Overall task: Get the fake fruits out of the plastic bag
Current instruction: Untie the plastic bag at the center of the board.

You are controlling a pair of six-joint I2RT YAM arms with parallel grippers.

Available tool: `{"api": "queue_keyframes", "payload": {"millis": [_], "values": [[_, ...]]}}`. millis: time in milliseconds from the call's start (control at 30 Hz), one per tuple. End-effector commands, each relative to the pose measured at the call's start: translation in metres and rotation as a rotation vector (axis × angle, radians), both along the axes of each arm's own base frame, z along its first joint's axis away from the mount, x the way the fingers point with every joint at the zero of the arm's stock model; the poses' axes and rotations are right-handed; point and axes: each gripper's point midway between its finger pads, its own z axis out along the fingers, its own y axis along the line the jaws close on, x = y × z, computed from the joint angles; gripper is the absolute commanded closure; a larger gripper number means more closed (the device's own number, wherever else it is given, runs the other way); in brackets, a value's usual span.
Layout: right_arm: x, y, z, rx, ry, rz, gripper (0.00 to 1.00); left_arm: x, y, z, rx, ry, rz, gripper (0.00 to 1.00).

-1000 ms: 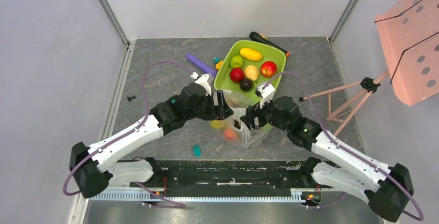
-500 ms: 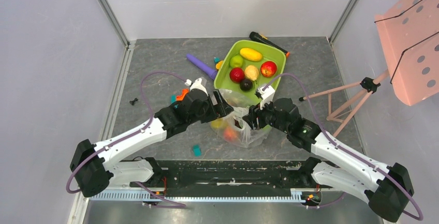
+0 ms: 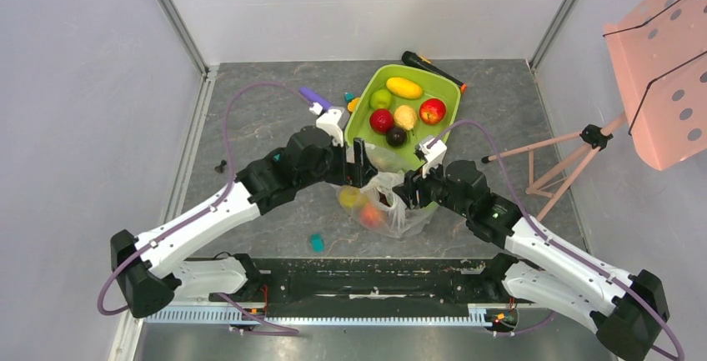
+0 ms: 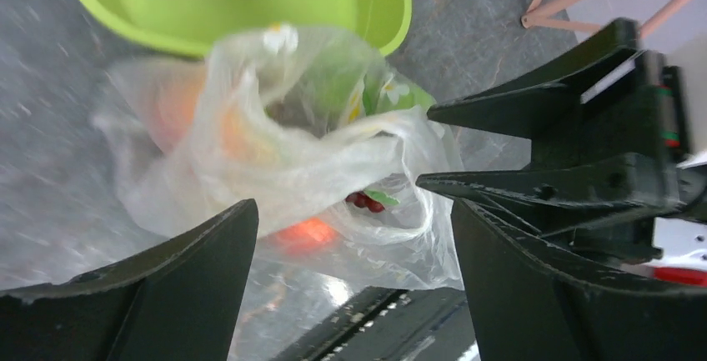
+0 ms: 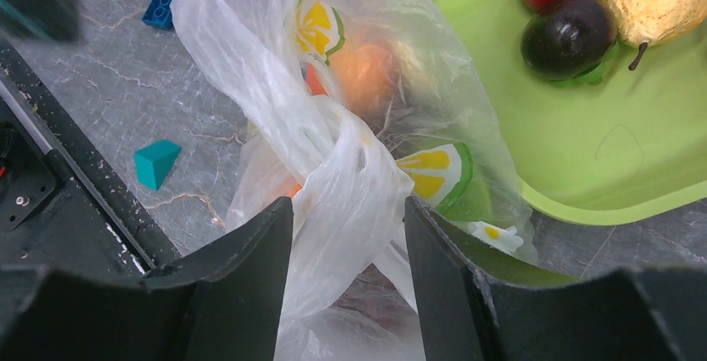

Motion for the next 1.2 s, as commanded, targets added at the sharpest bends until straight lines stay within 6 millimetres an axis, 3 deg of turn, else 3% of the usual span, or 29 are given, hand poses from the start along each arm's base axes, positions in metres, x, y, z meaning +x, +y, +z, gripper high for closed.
{"api": "queue_keyframes", "payload": {"millis": [0,200,300,400,500,567,800,1033,1100,1167], "values": [[-0.001,0.002,0.011,0.016,-0.044,0.026,0.46,0.007,0.024,0.032,0.252,-0.278,-0.174,0.08],[-0.002,0.002,0.010,0.005,-0.045,0.040,0.47,0.009,0.021,0.036,0.374,-0.535,-0.374,0.05],[-0.003,0.003,0.010,0.003,-0.046,0.051,0.47,-0.011,0.005,0.022,0.418,-0.674,-0.649,0.05],[-0.004,0.006,0.011,0.005,-0.044,0.065,0.47,-0.014,-0.009,0.021,0.395,-0.763,-0.727,0.05],[-0.004,0.006,0.012,0.006,-0.045,0.070,0.47,-0.034,-0.022,0.019,0.346,-0.819,-0.879,0.07],[-0.005,0.007,0.013,0.008,-0.045,0.075,0.48,-0.036,-0.027,0.015,0.357,-0.871,-0.922,0.07],[-0.006,0.009,0.013,0.018,-0.039,0.084,0.54,-0.011,-0.036,-0.008,0.499,-0.927,-0.960,0.29],[-0.008,0.007,0.014,0.026,-0.045,0.084,0.56,0.003,-0.034,-0.033,0.620,-0.896,-0.997,0.33],[-0.008,0.007,0.015,0.028,-0.049,0.083,0.59,0.011,-0.033,-0.037,0.656,-0.885,-0.979,0.45],[-0.007,0.006,0.016,0.033,-0.050,0.076,0.70,0.014,-0.032,-0.039,0.681,-0.855,-0.982,0.70]]}}
